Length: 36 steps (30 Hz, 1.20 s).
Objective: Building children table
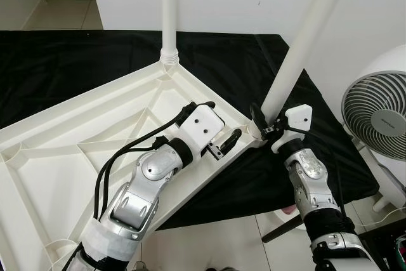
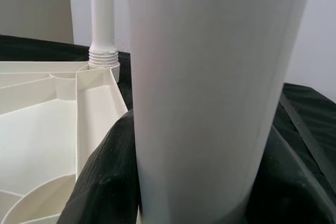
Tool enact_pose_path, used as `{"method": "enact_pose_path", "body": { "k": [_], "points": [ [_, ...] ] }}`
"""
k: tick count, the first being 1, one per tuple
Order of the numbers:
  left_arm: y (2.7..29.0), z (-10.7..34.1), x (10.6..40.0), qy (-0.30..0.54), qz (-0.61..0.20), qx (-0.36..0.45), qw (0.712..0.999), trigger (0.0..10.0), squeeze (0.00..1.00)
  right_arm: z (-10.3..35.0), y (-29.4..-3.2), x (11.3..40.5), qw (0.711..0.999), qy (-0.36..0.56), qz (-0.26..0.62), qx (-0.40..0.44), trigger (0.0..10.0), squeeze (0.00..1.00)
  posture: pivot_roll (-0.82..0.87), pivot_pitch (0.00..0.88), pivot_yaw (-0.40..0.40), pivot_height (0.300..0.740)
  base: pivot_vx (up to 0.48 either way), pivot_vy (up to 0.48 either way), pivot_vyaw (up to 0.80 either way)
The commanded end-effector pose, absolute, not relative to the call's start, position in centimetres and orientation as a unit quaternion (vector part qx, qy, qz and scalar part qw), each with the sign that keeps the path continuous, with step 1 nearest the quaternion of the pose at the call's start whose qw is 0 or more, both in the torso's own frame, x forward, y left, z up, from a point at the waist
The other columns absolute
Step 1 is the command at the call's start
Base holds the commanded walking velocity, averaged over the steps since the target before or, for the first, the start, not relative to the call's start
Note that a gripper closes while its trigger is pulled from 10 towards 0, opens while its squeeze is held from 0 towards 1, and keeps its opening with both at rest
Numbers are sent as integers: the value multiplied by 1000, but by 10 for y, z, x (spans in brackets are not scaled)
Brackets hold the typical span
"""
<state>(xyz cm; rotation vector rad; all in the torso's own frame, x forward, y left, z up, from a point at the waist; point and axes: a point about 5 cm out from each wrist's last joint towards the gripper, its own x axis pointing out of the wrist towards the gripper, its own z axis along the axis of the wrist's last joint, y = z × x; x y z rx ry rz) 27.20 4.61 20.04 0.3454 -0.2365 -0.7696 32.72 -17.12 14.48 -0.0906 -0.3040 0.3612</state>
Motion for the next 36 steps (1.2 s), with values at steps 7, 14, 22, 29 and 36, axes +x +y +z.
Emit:
{"method": "enact_pose_path", "body": {
  "k": [7, 14, 22, 29, 36],
  "points": [
    [46, 202, 271, -114, -375, 171, 904, 10000, 0, 102, -178, 319, 984, -48, 169, -34, 10000, 0, 169, 103, -49, 740, 0, 0, 0],
    [46, 202, 271, -114, -377, 170, 903, 10000, 0, 101, -174, 330, 986, -8, 166, -4, 10000, 0, 169, 103, -47, 740, 0, 0, 0],
    [46, 202, 271, -115, -376, 171, 903, 10000, 0, 101, -170, 339, 983, 28, 179, -21, 10000, 0, 171, 105, -50, 740, 0, 0, 0],
    [46, 202, 271, -115, -374, 170, 904, 10000, 0, 104, -169, 346, 980, 50, 190, -15, 10000, 0, 174, 106, -56, 740, 0, 0, 0],
    [47, 202, 271, -114, -370, 170, 906, 10000, 0, 99, -172, 337, 985, 23, 173, 10, 10000, 0, 181, 108, -65, 740, 0, 0, 0]
  ]
}}
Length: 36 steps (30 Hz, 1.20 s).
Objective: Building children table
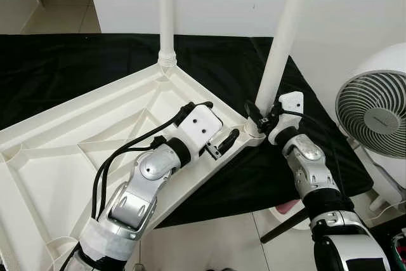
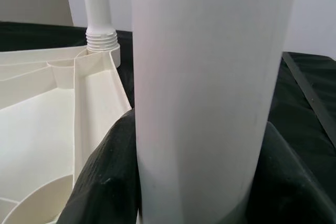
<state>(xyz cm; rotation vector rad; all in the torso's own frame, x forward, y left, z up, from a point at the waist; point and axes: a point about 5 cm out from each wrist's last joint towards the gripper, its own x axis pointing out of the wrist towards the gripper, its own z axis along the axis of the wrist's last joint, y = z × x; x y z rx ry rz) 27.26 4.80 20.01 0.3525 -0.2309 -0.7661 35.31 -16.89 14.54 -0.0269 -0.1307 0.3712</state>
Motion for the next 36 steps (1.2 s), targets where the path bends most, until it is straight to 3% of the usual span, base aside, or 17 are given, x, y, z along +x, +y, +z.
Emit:
{"method": "enact_pose_path", "body": {
  "k": [1, 11, 21, 31, 36],
  "points": [
    [47, 202, 271, -114, -370, 170, 906, 10000, 0, 99, -172, 337, 985, 23, 173, 10, 10000, 0, 181, 108, -65, 740, 0, 0, 0],
    [46, 201, 273, -114, -375, 171, 904, 10000, 0, 123, -169, 326, 982, -101, 145, 70, 10000, 0, 168, 92, -55, 740, 0, 0, 0],
    [45, 202, 274, -118, -377, 172, 902, 10000, 0, 100, -172, 320, 989, -65, 127, 42, 10000, 0, 171, 79, -59, 740, 0, 0, 0],
    [46, 203, 274, -118, -375, 173, 903, 10000, 0, 102, -166, 316, 986, -84, 144, 5, 10000, 0, 171, 76, -56, 740, 0, 0, 0],
    [46, 204, 276, -120, -377, 175, 902, 10000, 0, 121, -173, 330, 986, -96, 131, 22, 10000, 0, 166, 75, -54, 740, 0, 0, 0]
  ]
}}
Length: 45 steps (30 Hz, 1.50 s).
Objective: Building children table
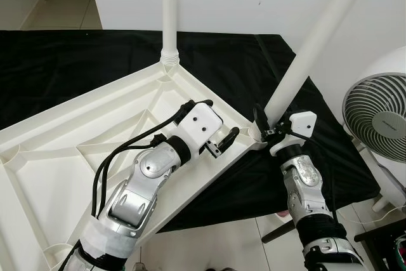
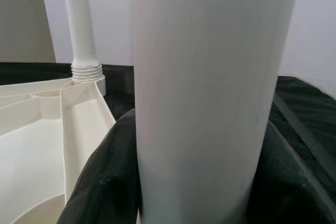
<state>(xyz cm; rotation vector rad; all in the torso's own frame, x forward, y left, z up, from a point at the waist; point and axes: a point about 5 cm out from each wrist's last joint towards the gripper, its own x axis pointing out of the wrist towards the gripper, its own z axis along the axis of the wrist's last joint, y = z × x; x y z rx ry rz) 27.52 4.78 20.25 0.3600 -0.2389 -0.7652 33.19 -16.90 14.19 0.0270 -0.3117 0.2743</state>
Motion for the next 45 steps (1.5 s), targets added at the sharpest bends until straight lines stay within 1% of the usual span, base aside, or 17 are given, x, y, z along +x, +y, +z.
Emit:
{"method": "enact_pose_path", "body": {
  "k": [1, 4, 8, 10, 12, 18, 24, 27, 29, 33, 34, 39, 40, 43, 44, 45],
  "points": [
    [46, 204, 276, -120, -377, 175, 902, 10000, 0, 121, -173, 330, 986, -96, 131, 22, 10000, 0, 166, 75, -54, 740, 0, 0, 0],
    [45, 204, 277, -121, -378, 177, 901, 10000, 0, 144, -173, 341, 983, -122, 132, 22, 10000, 0, 166, 74, -55, 740, 0, 0, 0],
    [46, 204, 278, -121, -378, 179, 900, 10000, 0, 161, -170, 346, 979, -148, 137, 28, 10000, 0, 166, 73, -58, 740, 0, 0, 0],
    [46, 204, 279, -121, -380, 181, 899, 10000, 0, 180, -167, 349, 973, -175, 146, 30, 10000, 0, 166, 72, -62, 740, 0, 0, 0],
    [46, 203, 279, -121, -383, 183, 897, 10000, 0, 195, -165, 350, 967, -198, 155, 27, 10000, 0, 164, 69, -65, 740, 0, 0, 0],
    [47, 202, 281, -117, -386, 181, 897, 10000, 0, 210, -167, 350, 962, -220, 159, 30, 10000, 0, 161, 65, -66, 740, 0, 0, 0],
    [47, 201, 282, -116, -387, 183, 896, 10000, 0, 240, -166, 345, 949, -267, 162, 41, 10000, 0, 149, 63, -64, 740, 0, 0, 0],
    [46, 200, 282, -116, -388, 183, 896, 10000, 0, 241, -166, 345, 949, -267, 162, 41, 10000, 0, 149, 63, -64, 740, 0, 0, 0],
    [45, 200, 283, -111, -393, 169, 897, 10000, 0, 218, -163, 343, 958, -232, 167, 28, 10000, 0, 154, 64, -67, 740, 0, 0, 0],
    [45, 200, 283, -109, -398, 165, 896, 10000, 0, 205, -160, 342, 961, -206, 182, 15, 10000, 0, 157, 67, -69, 740, 0, 0, 0],
    [46, 201, 284, -109, -401, 163, 895, 10000, 365, 204, -159, 341, 962, -198, 190, 6, 10000, 0, 158, 66, -69, 740, 0, 0, 0],
    [47, 202, 285, -109, -405, 159, 894, 10000, 365, 203, -158, 341, 962, -190, 198, -4, 10000, 0, 158, 66, -69, 740, 0, 0, 0],
    [47, 204, 285, -110, -412, 145, 893, 10000, 1000, 201, -158, 341, 962, -182, 203, -8, 10000, 0, 158, 66, -69, 740, 0, 0, 0],
    [46, 208, 287, -111, -417, 131, 893, 10000, 1000, 199, -156, 340, 962, -173, 213, -14, 10000, 0, 163, 64, -73, 740, 0, 0, 0],
    [45, 213, 289, -113, -425, 118, 890, 10000, 780, 196, -154, 339, 960, -163, 226, -16, 10000, 0, 165, 65, -75, 740, 0, 0, 0],
    [43, 219, 291, -115, -435, 101, 887, 10000, 98, 194, -151, 338, 957, -156, 242, -23, 10000, 0, 166, 63, -76, 740, 0, 0, 0]
  ]
}}
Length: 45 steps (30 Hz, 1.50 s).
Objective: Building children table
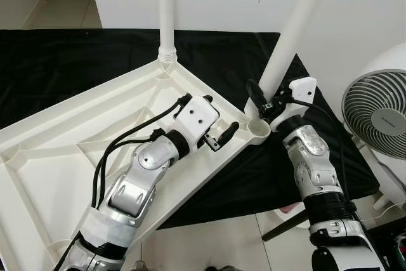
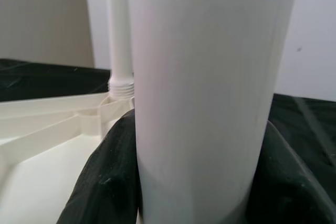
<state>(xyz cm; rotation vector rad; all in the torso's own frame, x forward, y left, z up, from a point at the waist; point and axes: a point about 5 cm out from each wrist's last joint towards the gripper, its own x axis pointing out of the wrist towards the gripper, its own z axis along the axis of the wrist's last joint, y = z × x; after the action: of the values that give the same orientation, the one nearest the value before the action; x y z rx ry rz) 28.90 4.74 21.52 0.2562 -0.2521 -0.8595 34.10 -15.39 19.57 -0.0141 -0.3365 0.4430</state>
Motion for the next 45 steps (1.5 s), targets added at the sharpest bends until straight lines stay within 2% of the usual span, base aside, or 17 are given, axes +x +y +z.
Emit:
{"method": "enact_pose_path", "body": {
  "k": [1, 3, 4, 7, 13, 27, 28, 29, 30, 31, 32, 45],
  "points": [
    [43, 219, 291, -115, -435, 101, 887, 10000, 98, 194, -151, 338, 957, -156, 242, -23, 10000, 0, 166, 63, -76, 740, 0, 0, 0],
    [42, 222, 292, -117, -441, 91, 885, 10000, 98, 193, -149, 337, 955, -153, 251, -27, 10000, 0, 166, 63, -76, 740, 0, 0, 0],
    [40, 230, 294, -125, -451, 73, 881, 10000, 0, 190, -146, 336, 952, -148, 268, -32, 10000, 0, 165, 59, -75, 740, 0, 0, 0],
    [34, 255, 300, -146, -484, 9, 863, 10000, 0, 186, -140, 331, 939, -137, 312, -47, 10000, 0, 161, 54, -75, 740, 0, 0, 0],
    [29, 271, 305, -150, -505, -37, 849, 10000, 0, 184, -133, 325, 924, -126, 356, -56, 10000, 0, 152, 48, -74, 740, 0, 0, 0],
    [23, 282, 309, -141, -538, -60, 829, 10000, 0, 177, -130, 321, 912, -108, 389, -79, 10000, 0, 147, 31, -63, 740, 0, 0, 0],
    [23, 283, 309, -141, -540, -62, 827, 7843, 0, 177, -130, 321, 911, -108, 389, -81, 10000, 0, 147, 27, -62, 740, 0, 0, 0],
    [23, 283, 309, -141, -540, -62, 827, 7843, 0, 177, -130, 321, 911, -108, 389, -81, 10000, 0, 147, 27, -62, 740, 0, 0, 0],
    [24, 284, 311, -138, -539, -62, 829, 2471, 0, 177, -130, 321, 911, -107, 390, -81, 10000, 0, 149, 24, -61, 740, 0, 0, 0],
    [24, 284, 311, -138, -539, -62, 829, 2471, 0, 177, -130, 321, 911, -107, 390, -81, 10000, 0, 149, 24, -61, 740, 0, 0, 0],
    [24, 284, 312, -136, -542, -59, 827, 0, 0, 177, -129, 321, 910, -107, 390, -86, 10000, 0, 149, 20, -61, 740, 0, 0, 0],
    [24, 286, 316, -138, -553, -37, 821, 0, 0, 180, -128, 327, 912, -106, 384, -93, 10000, 0, 146, 0, -56, 740, 0, 0, 0]
  ]
}}
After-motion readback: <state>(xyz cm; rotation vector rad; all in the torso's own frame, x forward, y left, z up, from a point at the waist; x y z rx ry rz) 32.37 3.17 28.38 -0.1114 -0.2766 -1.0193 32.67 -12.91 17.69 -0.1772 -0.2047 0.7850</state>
